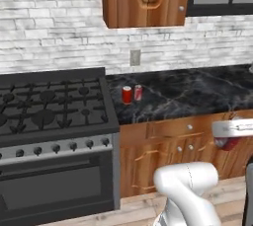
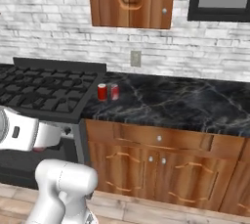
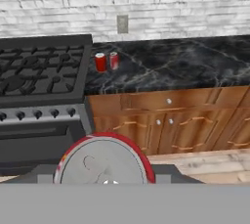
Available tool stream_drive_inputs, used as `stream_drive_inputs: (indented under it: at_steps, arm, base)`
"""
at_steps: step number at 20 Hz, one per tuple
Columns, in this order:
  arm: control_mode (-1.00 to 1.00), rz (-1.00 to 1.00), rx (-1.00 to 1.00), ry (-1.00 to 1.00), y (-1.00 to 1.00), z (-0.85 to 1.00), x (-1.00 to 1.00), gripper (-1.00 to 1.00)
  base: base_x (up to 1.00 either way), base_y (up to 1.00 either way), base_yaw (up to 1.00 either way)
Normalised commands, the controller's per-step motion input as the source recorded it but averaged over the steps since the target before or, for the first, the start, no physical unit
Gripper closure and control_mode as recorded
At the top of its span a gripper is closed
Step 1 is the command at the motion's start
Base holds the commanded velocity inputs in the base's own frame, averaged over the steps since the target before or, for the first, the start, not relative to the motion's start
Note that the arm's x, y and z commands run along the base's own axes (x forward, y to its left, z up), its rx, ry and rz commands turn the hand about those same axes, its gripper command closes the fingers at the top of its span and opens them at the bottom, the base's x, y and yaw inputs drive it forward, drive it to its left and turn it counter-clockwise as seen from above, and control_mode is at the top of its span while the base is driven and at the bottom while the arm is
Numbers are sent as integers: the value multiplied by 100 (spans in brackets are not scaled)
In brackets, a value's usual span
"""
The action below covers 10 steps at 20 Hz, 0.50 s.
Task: Four empty soda cans are scattered around the kitchen. Gather all the cans and cluster them next to the stove for recycling.
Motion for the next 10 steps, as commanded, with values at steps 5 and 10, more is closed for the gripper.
stream_drive_inputs:
  at_steps: [5,10]
  arm:
    - [100,0,0,0,0,0,0,100]
    - [100,0,0,0,0,0,0,100]
  base:
    - [54,-21,0]
    - [55,0,0]
